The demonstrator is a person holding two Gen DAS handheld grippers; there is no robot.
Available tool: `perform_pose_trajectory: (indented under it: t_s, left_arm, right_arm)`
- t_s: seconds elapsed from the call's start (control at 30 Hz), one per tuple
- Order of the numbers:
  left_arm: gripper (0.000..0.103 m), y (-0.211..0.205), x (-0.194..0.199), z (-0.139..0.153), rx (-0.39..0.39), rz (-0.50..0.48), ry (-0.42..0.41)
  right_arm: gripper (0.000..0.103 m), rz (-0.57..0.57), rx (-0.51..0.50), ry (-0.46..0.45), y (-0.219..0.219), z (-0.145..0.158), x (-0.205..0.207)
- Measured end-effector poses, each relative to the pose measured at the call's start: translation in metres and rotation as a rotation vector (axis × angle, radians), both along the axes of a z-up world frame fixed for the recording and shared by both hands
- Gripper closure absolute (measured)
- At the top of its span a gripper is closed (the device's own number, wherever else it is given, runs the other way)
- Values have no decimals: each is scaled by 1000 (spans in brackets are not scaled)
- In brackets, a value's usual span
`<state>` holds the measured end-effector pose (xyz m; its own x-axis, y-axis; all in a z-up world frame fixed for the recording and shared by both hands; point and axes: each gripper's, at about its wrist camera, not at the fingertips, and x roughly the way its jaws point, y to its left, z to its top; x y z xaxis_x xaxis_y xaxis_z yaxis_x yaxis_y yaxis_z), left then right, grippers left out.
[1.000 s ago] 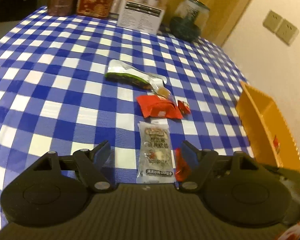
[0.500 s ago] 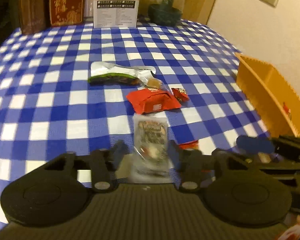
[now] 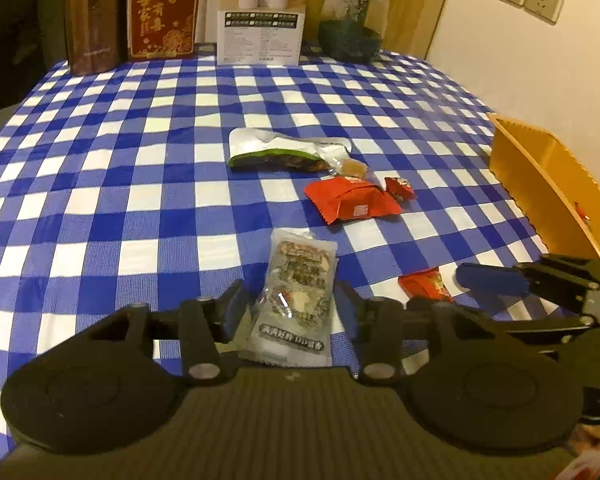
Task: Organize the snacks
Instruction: 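Grasp the clear printed packet with the left gripper while the right gripper grasps a small red candy, then carry the clear packet and red candy over the orange tray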
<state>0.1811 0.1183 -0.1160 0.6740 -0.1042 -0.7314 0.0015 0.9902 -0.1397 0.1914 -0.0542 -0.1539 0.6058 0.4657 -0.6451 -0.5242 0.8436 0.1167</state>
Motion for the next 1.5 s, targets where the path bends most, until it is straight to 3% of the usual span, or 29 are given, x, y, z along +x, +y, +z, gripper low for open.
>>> perform_pose_trajectory:
  t_s: [0.03,0.2,0.6,0.7,1.2,1.5]
  left_arm:
    - [54,0,0,0,2,-2,-6]
    - [54,-7,2,-2,56,-43,-25]
    - [55,-14,13,-10,100,-92,-3]
    - [66,-14,11,-10,117,-84,-4]
    - [69,-24,-34,7,57,-22,30]
    - [69,-40,-73,27,1,1,18]
  right_arm:
    - [59,7,-8,-4,2,-1,0]
    - [75,30,-53,-35,8,-5,-3]
    - [76,-67,-21,-12,-13,-2,0]
    - [76,-70,-18,-17,-14,0,-2]
    - [79,-106,8,-7,-26,10,-27]
    - [79,-148,43,-17,-45,33,-56]
